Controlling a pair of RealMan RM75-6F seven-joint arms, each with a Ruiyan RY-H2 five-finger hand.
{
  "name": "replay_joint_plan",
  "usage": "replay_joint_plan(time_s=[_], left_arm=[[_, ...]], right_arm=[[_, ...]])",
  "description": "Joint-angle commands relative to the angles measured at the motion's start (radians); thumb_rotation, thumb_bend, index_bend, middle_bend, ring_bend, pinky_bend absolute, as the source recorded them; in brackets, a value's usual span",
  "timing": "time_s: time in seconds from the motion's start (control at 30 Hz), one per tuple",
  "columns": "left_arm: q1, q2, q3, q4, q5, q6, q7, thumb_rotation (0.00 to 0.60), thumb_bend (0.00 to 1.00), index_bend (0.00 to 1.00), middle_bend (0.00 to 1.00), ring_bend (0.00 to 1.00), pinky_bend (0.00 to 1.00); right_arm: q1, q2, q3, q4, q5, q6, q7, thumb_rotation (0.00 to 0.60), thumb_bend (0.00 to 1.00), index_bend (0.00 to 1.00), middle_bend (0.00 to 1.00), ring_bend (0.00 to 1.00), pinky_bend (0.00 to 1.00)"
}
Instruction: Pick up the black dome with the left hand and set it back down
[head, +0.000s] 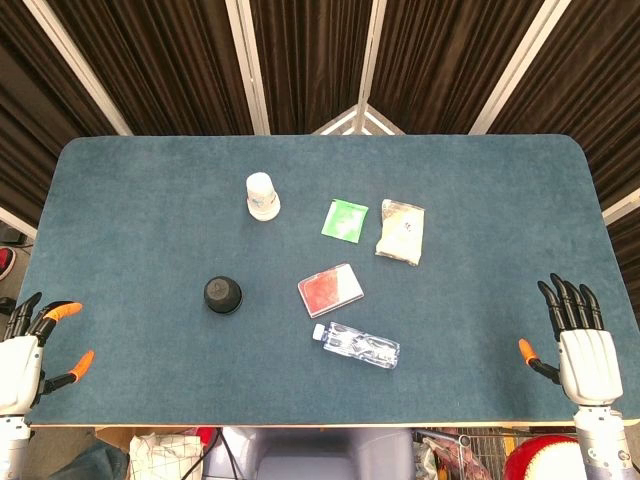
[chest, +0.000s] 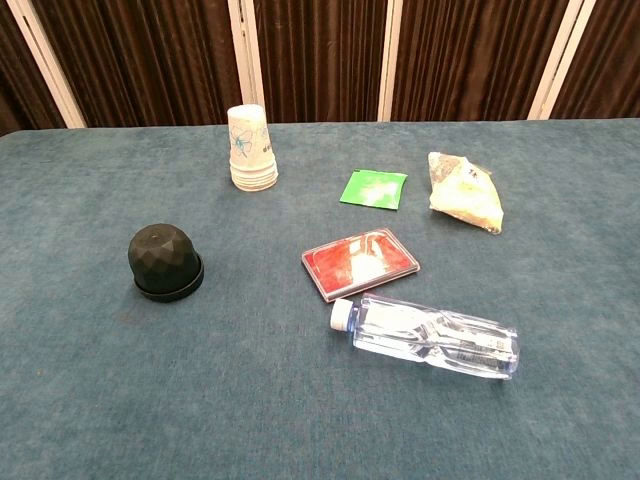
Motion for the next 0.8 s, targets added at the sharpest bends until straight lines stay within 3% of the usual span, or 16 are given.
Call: replay_joint_plan(time_s=[0.03, 0.4, 0.6, 0.8], left_arm=[[0.001, 0.000, 0.003, -0.001, 0.004, 0.000, 0.003, 0.600, 0.36, 0.27, 0.20, 0.00, 0.00], [-0.001, -0.013, 0.025, 0.002, 0.046, -0.007, 0.013, 0.600, 0.36, 0.23, 0.20, 0.00, 0.00], [-0.019, -0.027, 0.012, 0.018, 0.020, -0.037, 0.006, 0.600, 0.35, 0.21, 0.19, 0.00, 0.00], [-0.034, -0.049, 0.001, 0.034, 0.021, -0.048, -0.018, 0.600, 0.26, 0.16, 0.15, 0.00, 0.00]], right_arm=[[0.000, -0.001, -0.001, 0.003, 0.001, -0.003, 0.000, 0.600, 0.29, 0.07, 0.02, 0.07, 0.01], [-0.002, 0.002, -0.002, 0.008, -0.008, 0.009, 0.018, 0.600, 0.29, 0.07, 0.02, 0.07, 0.01], [0.002, -0.001, -0.001, 0.016, -0.001, -0.001, 0.024, 0.600, 0.29, 0.07, 0.02, 0.07, 0.01], [-0.009, 0.005, -0.019, 0.009, -0.016, 0.007, 0.031, 0.600, 0.29, 0.07, 0.02, 0.07, 0.01]])
